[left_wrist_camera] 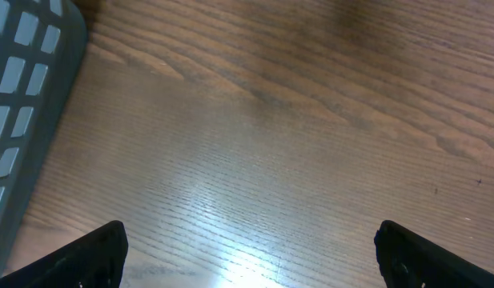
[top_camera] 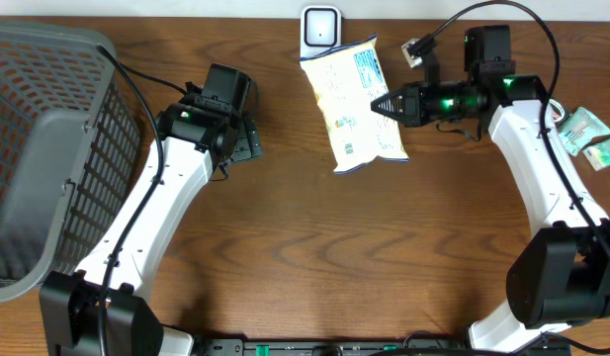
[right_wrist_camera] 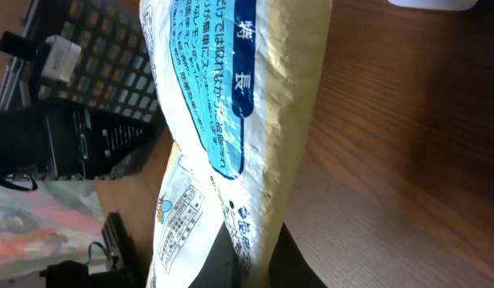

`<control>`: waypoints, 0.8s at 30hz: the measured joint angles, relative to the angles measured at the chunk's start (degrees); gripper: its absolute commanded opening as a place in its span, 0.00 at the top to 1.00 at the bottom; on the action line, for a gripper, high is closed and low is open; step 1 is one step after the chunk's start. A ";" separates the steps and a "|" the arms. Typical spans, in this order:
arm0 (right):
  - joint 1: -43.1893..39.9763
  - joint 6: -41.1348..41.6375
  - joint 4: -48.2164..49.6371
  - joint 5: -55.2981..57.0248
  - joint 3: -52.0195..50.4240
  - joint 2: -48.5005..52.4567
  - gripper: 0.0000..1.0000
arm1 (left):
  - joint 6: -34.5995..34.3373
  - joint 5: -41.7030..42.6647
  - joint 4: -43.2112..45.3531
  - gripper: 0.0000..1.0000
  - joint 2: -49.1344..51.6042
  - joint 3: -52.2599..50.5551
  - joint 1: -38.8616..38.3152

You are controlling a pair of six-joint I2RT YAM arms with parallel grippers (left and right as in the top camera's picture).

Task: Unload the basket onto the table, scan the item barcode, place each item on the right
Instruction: 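Lift the snack bag up toward the scanner with the right gripper, then hold the snack bag in front of the scanner with the right gripper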

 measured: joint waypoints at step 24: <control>0.00 -2.03 13.77 -1.70 -0.26 0.00 0.99 | 0.00 0.00 0.00 0.02 0.00 0.00 0.00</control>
